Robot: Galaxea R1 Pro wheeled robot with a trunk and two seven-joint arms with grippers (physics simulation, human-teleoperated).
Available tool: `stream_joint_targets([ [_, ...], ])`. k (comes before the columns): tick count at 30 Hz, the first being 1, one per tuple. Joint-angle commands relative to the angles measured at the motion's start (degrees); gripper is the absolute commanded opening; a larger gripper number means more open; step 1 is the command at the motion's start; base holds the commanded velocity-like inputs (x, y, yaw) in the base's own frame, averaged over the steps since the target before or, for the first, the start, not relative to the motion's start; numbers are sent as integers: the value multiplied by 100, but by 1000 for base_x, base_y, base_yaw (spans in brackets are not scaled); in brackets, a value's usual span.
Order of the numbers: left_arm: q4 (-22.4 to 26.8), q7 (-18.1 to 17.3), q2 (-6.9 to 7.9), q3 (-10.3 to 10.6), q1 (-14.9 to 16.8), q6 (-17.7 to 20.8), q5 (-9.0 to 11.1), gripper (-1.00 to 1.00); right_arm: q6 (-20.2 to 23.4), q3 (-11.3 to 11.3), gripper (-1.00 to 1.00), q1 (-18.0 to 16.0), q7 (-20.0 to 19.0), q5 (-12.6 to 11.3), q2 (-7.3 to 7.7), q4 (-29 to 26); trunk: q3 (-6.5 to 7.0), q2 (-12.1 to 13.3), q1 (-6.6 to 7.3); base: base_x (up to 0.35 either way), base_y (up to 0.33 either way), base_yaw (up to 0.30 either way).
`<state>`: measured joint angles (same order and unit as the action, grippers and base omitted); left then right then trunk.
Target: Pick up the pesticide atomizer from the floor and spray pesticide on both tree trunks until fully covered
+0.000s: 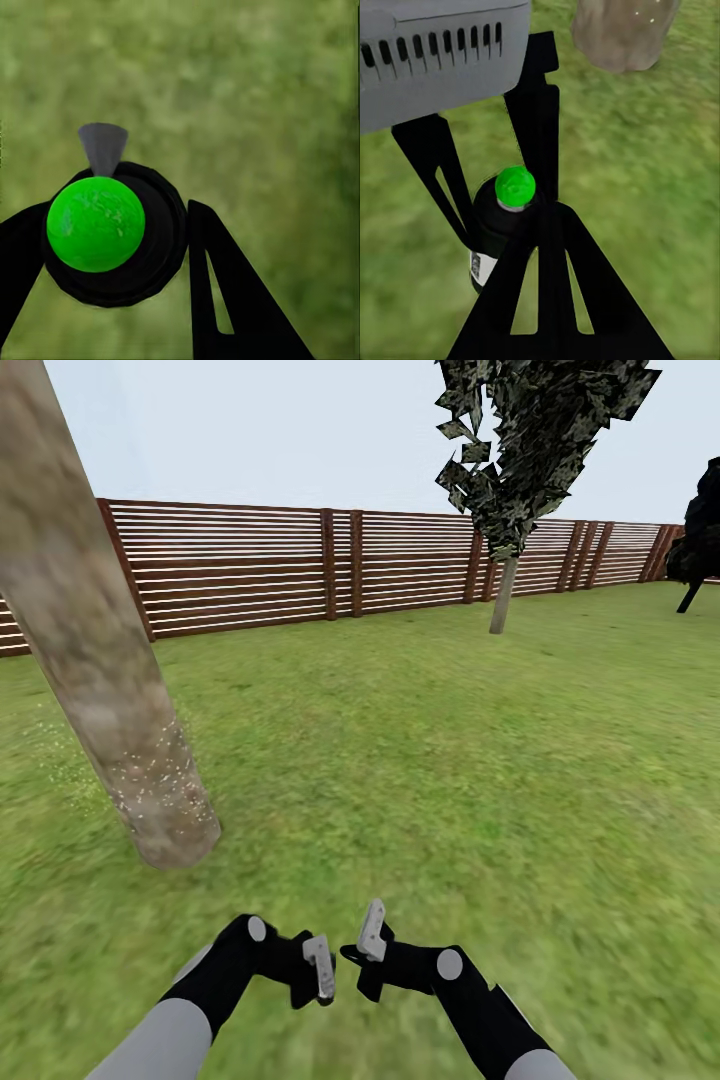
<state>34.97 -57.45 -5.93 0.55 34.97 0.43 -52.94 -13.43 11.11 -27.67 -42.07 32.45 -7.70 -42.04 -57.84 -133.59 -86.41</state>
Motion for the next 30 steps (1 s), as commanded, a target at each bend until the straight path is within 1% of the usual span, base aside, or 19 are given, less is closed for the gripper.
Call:
stream_joint_targets([
  [1,9,-21,-3,0,1,-86,-11,-100,-37,-8,-100,-2,-3,60,-2,-4,-5,-2,1,0,0,0],
  [3,4,-21,-9,-2,1,-235,7,-100,-37,-9,-100,-2,-3,60,-3,-4,-5,-2,1,0,0,0],
  [8,1,-28,-5,-2,1,-288,11,-100,-37,-11,-100,-2,-3,60,0,-3,-5,-2,1,0,0,0],
  [9,8,-113,-4,-7,7,-290,23,-100,-37,-12,-100,-2,-3,60,0,0,-5,-2,1,0,0,0],
  [11,16,-298,-1,-10,27,-297,185,-100,-37,-12,-100,-2,-3,60,-2,2,-5,-2,1,0,0,0],
  [13,11,-355,3,-11,48,-304,298,-100,-37,-12,-100,-2,-3,60,1,3,-5,-2,1,0,0,0],
  [21,10,-367,11,-11,54,-297,352,-100,-37,-13,-100,-2,-3,60,1,3,-5,-2,1,0,0,0],
  [24,10,-372,8,-11,54,-311,450,-100,-37,-13,-100,-2,-3,60,4,3,-5,-2,1,0,0,0],
  [27,10,-377,8,-11,79,-314,469,-100,-37,-13,-100,-2,-3,60,4,3,-5,-2,1,0,0,0],
  [30,5,-384,12,-11,88,-329,607,-100,-37,-13,-100,-2,-3,60,4,3,-5,-2,1,0,0,0],
])
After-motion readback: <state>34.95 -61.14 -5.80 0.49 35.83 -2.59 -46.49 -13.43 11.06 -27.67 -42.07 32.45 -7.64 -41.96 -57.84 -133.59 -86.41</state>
